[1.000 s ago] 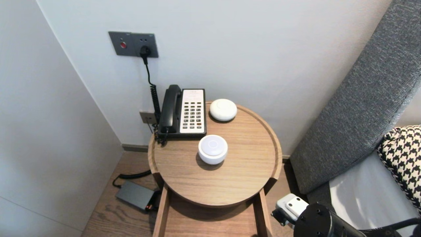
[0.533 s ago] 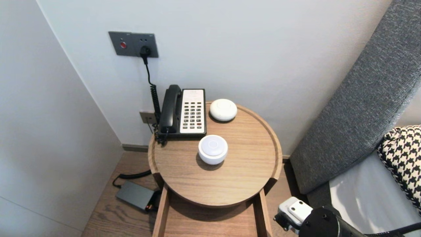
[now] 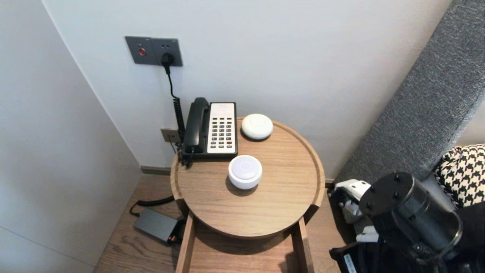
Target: Open the nightstand drawer, then put the remote controls on the table in the drawer one by one
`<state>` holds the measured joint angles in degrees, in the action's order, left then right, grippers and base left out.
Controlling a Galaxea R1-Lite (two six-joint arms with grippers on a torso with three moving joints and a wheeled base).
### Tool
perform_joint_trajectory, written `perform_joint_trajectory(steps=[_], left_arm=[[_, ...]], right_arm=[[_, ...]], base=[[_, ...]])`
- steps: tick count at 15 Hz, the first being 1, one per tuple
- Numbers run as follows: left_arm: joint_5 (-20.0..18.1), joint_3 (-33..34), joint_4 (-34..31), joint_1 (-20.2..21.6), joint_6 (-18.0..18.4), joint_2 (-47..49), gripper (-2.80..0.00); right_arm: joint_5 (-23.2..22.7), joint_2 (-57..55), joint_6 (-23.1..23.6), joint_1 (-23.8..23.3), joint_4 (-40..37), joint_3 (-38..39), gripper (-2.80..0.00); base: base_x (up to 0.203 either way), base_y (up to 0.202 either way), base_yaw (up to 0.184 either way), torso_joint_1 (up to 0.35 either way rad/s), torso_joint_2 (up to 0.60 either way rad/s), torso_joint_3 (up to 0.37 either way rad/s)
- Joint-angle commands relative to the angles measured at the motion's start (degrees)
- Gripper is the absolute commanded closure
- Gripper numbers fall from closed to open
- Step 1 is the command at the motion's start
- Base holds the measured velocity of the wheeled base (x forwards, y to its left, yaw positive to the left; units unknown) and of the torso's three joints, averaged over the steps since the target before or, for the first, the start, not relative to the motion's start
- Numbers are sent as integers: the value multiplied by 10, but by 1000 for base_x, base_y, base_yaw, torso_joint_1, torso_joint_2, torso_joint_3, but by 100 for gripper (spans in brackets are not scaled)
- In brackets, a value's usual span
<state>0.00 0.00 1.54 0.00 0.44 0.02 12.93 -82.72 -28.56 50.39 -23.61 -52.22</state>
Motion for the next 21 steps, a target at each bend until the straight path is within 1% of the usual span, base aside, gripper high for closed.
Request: perform_joint_trajectory(steps=[1, 2, 3, 5, 8, 12, 14, 16, 21], left_arm=[[0, 7, 0, 0, 0, 0, 0], [0, 7, 0, 0, 0, 0, 0], [0, 7, 0, 0, 0, 0, 0], [0, 7, 0, 0, 0, 0, 0], [0, 7, 0, 0, 0, 0, 0], [0, 7, 0, 0, 0, 0, 0], [0, 7, 0, 0, 0, 0, 0], [0, 7, 0, 0, 0, 0, 0], [0, 7, 0, 0, 0, 0, 0]], right_arm=[[-2, 9, 0, -25, -37, -44, 0], [-5, 6, 1, -33, -62, -74, 0], [-11, 1, 0, -41, -91, -127, 0], [-27, -16, -8, -53, -131, -191, 0], [-42, -70, -24, -55, -161, -305, 0], [-45, -142, -20, -51, -218, -436, 0], [-45, -176, 12, -37, -266, -481, 0], [-43, -188, 22, 0, -269, -491, 0], [-39, -266, 31, 6, -261, -585, 0]], base=[[0, 0, 0, 0, 0, 0], [0, 0, 0, 0, 0, 0], [0, 0, 0, 0, 0, 0], [0, 0, 0, 0, 0, 0], [0, 0, 0, 0, 0, 0], [0, 0, 0, 0, 0, 0], [0, 0, 0, 0, 0, 0], [0, 0, 0, 0, 0, 0], [0, 0, 0, 0, 0, 0]])
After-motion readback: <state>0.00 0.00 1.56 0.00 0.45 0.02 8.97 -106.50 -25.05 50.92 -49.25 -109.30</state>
